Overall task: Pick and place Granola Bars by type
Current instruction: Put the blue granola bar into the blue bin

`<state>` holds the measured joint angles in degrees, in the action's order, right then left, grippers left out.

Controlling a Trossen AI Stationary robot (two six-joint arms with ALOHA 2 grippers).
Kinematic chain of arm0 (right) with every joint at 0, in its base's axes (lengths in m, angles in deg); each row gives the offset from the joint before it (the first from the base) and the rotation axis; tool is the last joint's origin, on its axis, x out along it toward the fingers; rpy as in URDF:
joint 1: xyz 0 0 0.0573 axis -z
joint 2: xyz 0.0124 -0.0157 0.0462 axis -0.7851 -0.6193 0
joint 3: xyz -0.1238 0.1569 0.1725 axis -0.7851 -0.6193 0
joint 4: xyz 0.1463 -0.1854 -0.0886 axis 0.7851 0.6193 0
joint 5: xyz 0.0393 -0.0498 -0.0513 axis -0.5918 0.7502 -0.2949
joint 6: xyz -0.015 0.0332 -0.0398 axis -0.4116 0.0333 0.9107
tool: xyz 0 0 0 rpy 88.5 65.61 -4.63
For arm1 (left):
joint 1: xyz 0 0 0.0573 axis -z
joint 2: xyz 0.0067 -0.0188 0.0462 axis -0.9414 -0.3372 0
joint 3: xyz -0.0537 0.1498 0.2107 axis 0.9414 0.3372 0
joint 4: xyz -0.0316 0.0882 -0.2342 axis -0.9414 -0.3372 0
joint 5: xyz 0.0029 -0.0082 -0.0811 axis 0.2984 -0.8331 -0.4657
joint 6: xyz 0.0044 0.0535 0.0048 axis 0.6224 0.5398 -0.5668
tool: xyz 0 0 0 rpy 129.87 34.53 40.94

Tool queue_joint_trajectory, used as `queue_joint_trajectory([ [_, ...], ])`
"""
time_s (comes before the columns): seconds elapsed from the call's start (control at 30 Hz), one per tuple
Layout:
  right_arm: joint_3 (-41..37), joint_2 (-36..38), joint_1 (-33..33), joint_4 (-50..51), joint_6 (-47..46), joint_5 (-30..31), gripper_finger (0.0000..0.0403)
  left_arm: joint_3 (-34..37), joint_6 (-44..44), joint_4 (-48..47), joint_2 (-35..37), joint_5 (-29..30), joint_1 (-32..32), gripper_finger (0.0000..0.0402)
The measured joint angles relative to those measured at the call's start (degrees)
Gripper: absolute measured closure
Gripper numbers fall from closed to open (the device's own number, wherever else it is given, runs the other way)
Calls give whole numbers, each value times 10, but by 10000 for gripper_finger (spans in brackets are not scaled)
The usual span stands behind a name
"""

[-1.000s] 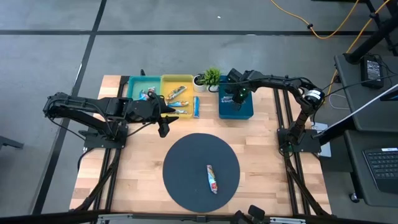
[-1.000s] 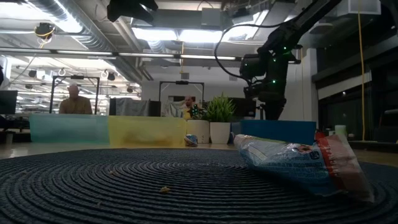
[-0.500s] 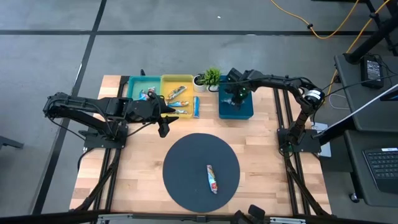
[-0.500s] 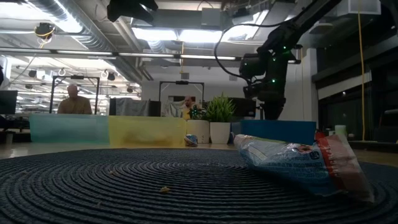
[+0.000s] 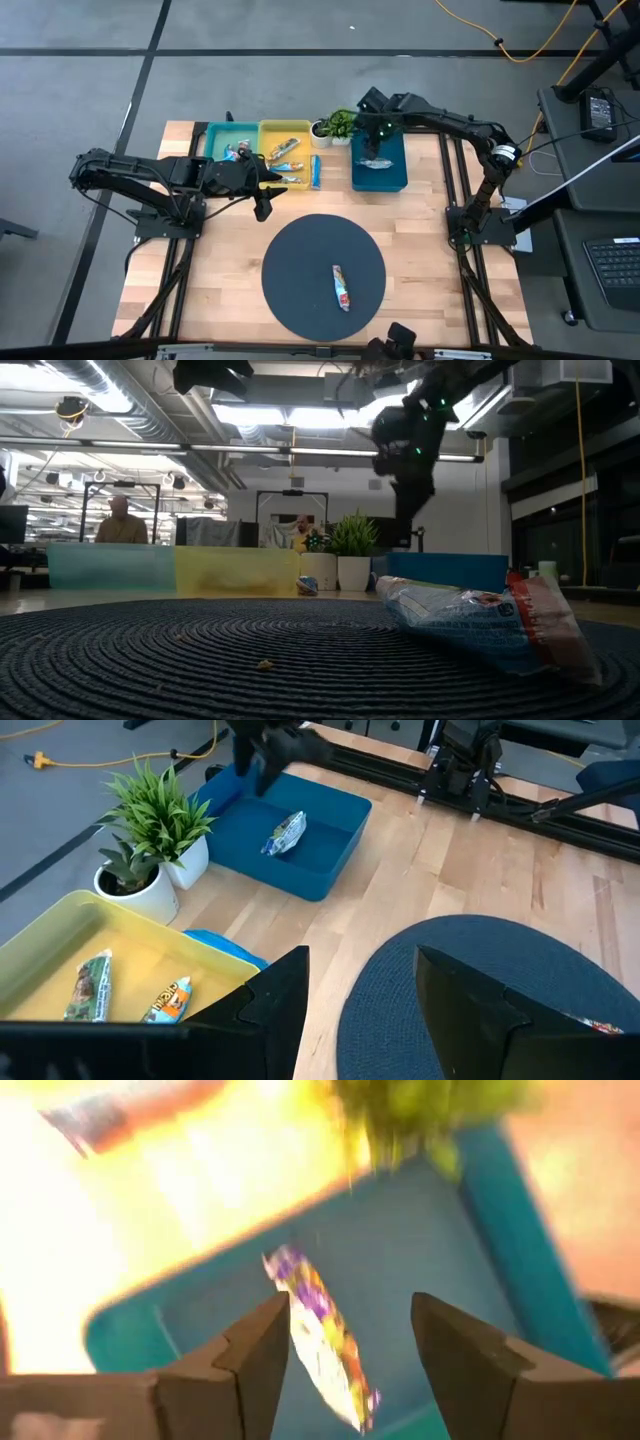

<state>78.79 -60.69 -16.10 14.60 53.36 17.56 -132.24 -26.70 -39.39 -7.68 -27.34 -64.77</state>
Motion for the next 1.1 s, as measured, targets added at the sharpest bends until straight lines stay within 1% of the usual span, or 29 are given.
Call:
queue_joint_trajectory([
  [0.2,66,0,-44,-14,-1,-27,193,0,1,0,0,0,0,229],
  [0.3,71,0,-73,-53,0,-46,193,0,16,0,0,0,0,229],
  [0.43,72,-12,-108,-106,3,-52,193,0,35,0,0,0,0,229],
  [0.67,72,-75,-142,-159,7,-57,193,0,41,0,0,0,0,229],
  [0.83,71,-128,-152,-156,19,-64,192,0,40,0,0,0,0,229],
  [0.93,71,-149,-161,-155,34,-74,178,0,40,0,0,0,0,229],
  [1.1,71,-175,-179,-171,61,-72,131,0,38,0,0,0,0,229],
])
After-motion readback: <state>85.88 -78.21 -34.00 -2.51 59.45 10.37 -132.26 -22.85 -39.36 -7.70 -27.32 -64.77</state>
